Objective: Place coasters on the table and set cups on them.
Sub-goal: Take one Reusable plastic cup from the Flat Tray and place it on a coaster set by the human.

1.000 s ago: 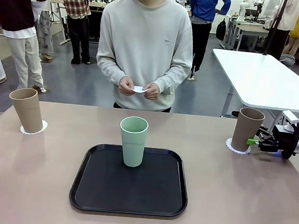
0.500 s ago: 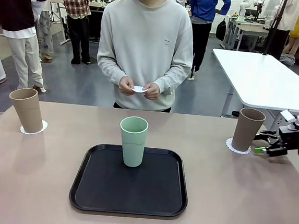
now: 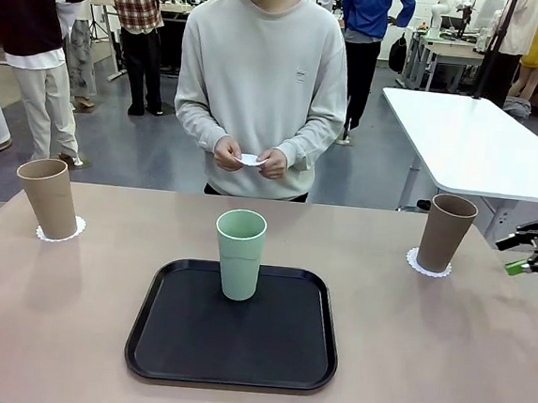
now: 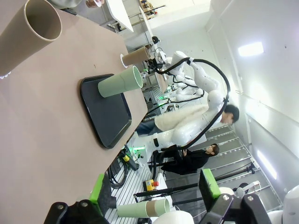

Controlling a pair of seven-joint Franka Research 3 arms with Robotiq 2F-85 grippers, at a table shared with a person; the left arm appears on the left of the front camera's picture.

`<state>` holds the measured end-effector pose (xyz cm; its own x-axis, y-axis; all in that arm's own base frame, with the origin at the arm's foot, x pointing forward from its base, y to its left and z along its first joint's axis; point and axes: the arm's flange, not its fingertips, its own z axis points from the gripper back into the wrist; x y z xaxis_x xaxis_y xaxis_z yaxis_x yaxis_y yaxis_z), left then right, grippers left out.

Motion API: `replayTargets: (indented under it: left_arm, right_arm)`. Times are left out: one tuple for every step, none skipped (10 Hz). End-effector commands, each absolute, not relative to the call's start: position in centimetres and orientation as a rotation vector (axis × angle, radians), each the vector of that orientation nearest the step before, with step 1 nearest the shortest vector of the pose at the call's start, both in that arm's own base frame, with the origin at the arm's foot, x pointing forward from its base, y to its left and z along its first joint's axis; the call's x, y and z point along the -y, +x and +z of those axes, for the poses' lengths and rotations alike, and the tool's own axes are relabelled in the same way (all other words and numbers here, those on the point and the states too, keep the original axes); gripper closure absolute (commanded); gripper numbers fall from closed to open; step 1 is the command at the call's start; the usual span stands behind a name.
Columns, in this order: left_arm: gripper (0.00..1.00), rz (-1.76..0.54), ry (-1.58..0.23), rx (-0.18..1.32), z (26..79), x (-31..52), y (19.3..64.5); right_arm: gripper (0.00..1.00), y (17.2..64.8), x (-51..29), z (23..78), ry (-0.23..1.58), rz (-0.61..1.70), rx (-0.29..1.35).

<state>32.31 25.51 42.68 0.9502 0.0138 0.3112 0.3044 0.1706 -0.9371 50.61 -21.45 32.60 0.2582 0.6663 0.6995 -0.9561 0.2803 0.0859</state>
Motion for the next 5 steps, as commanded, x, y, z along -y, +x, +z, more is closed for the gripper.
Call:
replayTargets:
  left_arm:
    - [0.00,-0.213,-1.395,0.279,42.9,-25.6,32.2]
    - [0.00,-0.213,-1.395,0.279,42.9,-25.6,32.2]
    - [0.00,-0.213,-1.395,0.279,42.9,-25.6,32.2]
    - [0.00,-0.213,-1.395,0.279,42.9,-25.6,32.2]
    - [0.00,-0.213,-1.395,0.279,42.9,-25.6,32.2]
  right_arm:
    - [0.00,47.6,18.3,37.0,0.541,1.217,0.464]
    - [0.00,46.3,17.2,39.4,0.461,1.210,0.318]
    - [0.00,45.4,15.5,41.7,0.487,1.177,0.184]
    - [0.00,45.0,12.7,44.3,0.585,1.084,0.220]
    - [0.00,45.2,10.5,46.4,0.603,1.003,0.258]
